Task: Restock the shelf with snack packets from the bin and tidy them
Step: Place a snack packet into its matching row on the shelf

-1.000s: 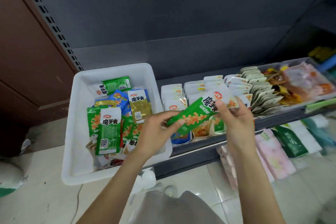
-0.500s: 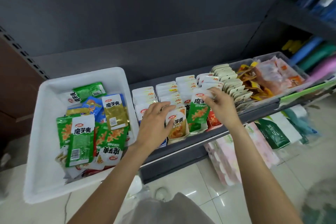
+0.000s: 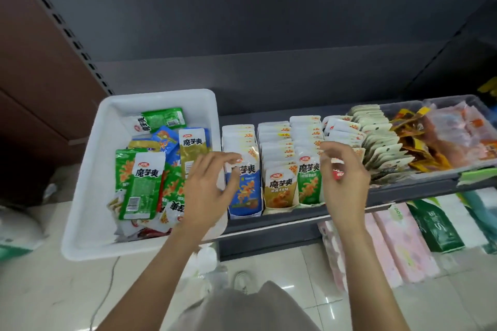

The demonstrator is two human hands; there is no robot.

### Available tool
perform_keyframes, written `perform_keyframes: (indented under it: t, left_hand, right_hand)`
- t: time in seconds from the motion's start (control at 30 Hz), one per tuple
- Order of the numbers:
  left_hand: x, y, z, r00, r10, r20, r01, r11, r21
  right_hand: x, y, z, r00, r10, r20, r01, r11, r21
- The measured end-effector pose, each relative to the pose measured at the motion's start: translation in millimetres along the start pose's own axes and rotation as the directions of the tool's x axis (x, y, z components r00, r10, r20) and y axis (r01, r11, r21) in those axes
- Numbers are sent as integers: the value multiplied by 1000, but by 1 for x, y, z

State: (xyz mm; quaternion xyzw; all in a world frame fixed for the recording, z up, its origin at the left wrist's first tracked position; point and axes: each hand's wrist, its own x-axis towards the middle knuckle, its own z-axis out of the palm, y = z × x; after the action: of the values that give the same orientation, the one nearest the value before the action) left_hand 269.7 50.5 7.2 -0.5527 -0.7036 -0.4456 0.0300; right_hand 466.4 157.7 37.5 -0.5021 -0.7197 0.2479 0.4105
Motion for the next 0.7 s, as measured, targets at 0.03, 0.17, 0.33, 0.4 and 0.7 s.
perform_keyframes:
  t: [0.03, 0.17, 0.33, 0.4, 0.7]
  left_hand:
    - [-5, -6, -12, 997, -34, -64, 35, 999, 9]
    - [-27, -48, -60, 948, -254, -193, 270, 961, 64]
    - [-48, -129, -98, 834, -552, 2, 526, 796, 300]
    - [-43, -143, -100, 758, -643, 111, 563, 731, 385]
    - [-14, -146, -73, 513, -766, 387, 309, 585, 750]
  right_hand:
    - [-4, -10, 7, 998, -22, 58, 19, 999, 37]
    - [-16, -56, 50, 923, -196, 330, 135, 971, 198]
    - [-41, -92, 135, 679, -320, 661, 216, 947, 237]
    - [-49, -97, 173, 583, -236, 778, 191, 970, 150]
    - [-58, -97, 262, 468, 131, 874, 24, 987, -161]
